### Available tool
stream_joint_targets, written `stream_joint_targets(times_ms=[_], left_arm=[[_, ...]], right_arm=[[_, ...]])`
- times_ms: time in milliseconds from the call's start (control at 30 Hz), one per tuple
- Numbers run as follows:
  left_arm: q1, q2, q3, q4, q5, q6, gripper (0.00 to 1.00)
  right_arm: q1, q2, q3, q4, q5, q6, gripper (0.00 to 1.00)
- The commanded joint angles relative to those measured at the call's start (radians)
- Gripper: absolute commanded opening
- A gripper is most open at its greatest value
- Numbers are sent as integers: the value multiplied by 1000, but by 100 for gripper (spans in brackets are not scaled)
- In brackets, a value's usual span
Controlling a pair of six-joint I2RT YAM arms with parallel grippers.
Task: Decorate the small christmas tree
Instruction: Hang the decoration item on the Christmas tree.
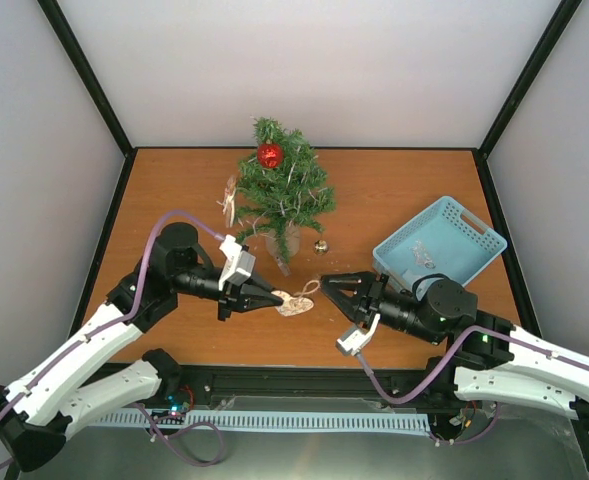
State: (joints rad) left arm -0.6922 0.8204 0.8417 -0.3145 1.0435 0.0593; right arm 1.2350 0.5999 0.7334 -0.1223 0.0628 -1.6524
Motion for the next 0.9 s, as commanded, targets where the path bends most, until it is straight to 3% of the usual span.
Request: stream_joint_targets(times_ms=[0,867], left_arm=[[-9,12,56,-33,11,19,1],[-9,60,62,-47,-7,-8,1]], right_arm=[[5,17,15,37,-21,-57,30],[6,-9,-16,42,0,-46,31]])
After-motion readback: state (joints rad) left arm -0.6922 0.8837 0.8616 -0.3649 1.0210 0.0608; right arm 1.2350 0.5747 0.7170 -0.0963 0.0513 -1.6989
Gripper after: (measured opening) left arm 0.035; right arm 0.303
